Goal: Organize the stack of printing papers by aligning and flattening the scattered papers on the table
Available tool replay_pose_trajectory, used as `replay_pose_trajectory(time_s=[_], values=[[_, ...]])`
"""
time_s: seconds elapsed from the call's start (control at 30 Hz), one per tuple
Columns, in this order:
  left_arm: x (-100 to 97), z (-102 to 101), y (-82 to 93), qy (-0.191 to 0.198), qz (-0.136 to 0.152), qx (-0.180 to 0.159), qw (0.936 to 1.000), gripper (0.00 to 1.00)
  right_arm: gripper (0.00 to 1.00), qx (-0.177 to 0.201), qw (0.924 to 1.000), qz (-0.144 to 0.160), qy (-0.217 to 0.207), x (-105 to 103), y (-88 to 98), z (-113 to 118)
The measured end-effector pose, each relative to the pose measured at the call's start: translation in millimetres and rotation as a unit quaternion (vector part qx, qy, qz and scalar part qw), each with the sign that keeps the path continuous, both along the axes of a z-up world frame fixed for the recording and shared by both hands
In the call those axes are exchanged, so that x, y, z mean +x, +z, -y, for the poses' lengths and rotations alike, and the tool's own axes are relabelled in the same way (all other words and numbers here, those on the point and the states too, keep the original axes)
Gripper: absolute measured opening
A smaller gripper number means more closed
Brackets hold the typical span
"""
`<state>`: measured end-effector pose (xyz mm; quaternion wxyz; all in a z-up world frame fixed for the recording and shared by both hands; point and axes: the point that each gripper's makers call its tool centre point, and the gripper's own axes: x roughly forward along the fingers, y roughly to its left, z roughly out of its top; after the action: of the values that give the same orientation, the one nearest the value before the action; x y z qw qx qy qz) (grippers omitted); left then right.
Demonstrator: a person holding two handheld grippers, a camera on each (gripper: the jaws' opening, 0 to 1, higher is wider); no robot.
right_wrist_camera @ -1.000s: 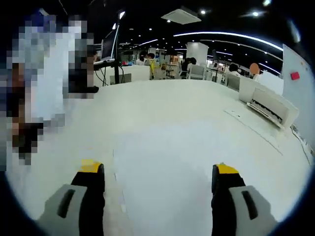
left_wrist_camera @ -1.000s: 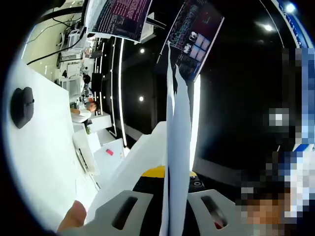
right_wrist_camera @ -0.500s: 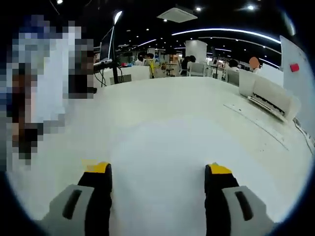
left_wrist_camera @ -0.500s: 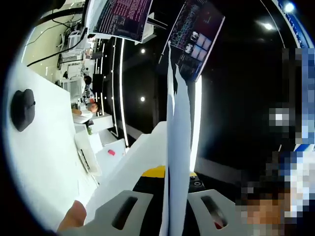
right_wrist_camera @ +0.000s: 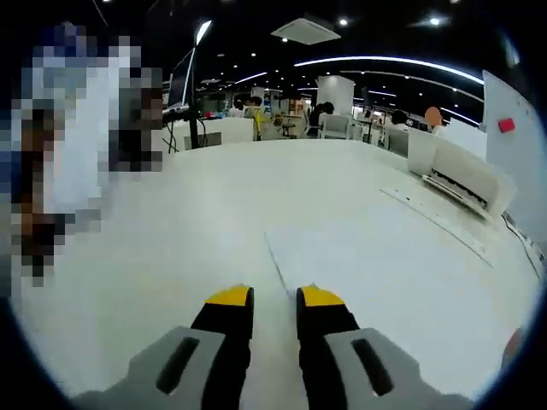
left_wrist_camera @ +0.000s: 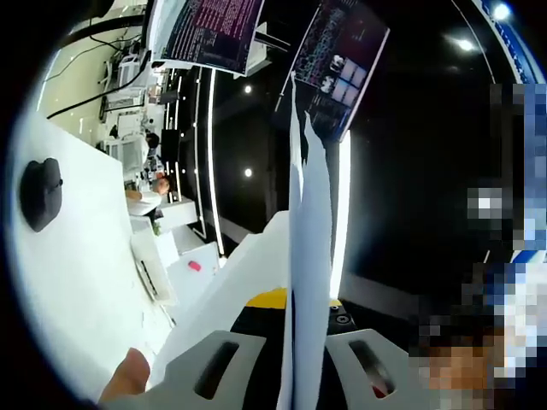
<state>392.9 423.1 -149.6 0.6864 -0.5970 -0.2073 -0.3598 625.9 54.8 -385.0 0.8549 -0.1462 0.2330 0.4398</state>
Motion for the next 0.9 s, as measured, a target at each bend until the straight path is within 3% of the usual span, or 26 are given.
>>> replay_pose_trajectory(time_s=[0.07, 0.17, 0.2, 0.27, 0.37, 0.43, 0.47, 0.53, 0.63, 0.77, 0.87, 0.9], values=[[0.2, -1, -0.5, 0.001, 0.000, -0.001, 1.0000, 0.06, 0.05, -0.004, 1.0000, 0.006, -0.001, 2, 0.2, 0], [0.9, -2, -1.4, 0.002, -0.001, -0.001, 1.0000, 0.06, 0.10, -0.014, 0.9997, 0.018, -0.002, 4, 4.6, 2], [1.2, -3, -1.7, 0.002, -0.001, 0.000, 1.0000, 0.06, 0.16, -0.014, 0.9998, 0.015, -0.004, 4, 4.7, 2], [1.0, -2, -1.6, 0.002, 0.000, 0.000, 1.0000, 0.06, 0.37, -0.007, 0.9992, 0.038, 0.004, 7, 13.7, 2], [0.8, -1, -0.1, 0.004, 0.001, 0.003, 1.0000, 0.06, 0.38, 0.008, 0.9979, 0.062, -0.019, 25, 28.7, 11], [-0.2, -1, 1.7, 0.006, 0.003, 0.006, 1.0000, 0.06, 0.47, 0.042, 0.9970, 0.054, -0.034, 35, 38.5, 14], [-1.5, 0, 3.4, 0.006, 0.006, 0.009, 0.9999, 0.06, 0.54, 0.051, 0.9966, 0.052, -0.038, 39, 38.8, 16], [-2.4, 1, 5.5, 0.007, 0.008, 0.014, 0.9998, 0.06, 0.59, 0.075, 0.9958, 0.017, -0.050, 43, 32.6, 20], [-1.0, -1, 8.0, 0.010, 0.011, 0.017, 0.9997, 0.06, 0.62, 0.058, 0.9965, 0.015, -0.058, 53, 18.8, 30], [1.8, -1, 11.3, 0.010, 0.015, 0.019, 0.9997, 0.06, 0.69, 0.070, 0.9946, 0.019, -0.074, 61, 18.5, 37], [5.1, -1, 13.7, 0.007, 0.020, 0.018, 0.9996, 0.06, 0.74, 0.054, 0.9951, 0.013, -0.082, 66, 11.3, 44], [6.1, 0, 14.5, 0.006, 0.023, 0.018, 0.9996, 0.06, 0.75, 0.055, 0.9963, 0.033, -0.056, 69, 13.2, 42]])
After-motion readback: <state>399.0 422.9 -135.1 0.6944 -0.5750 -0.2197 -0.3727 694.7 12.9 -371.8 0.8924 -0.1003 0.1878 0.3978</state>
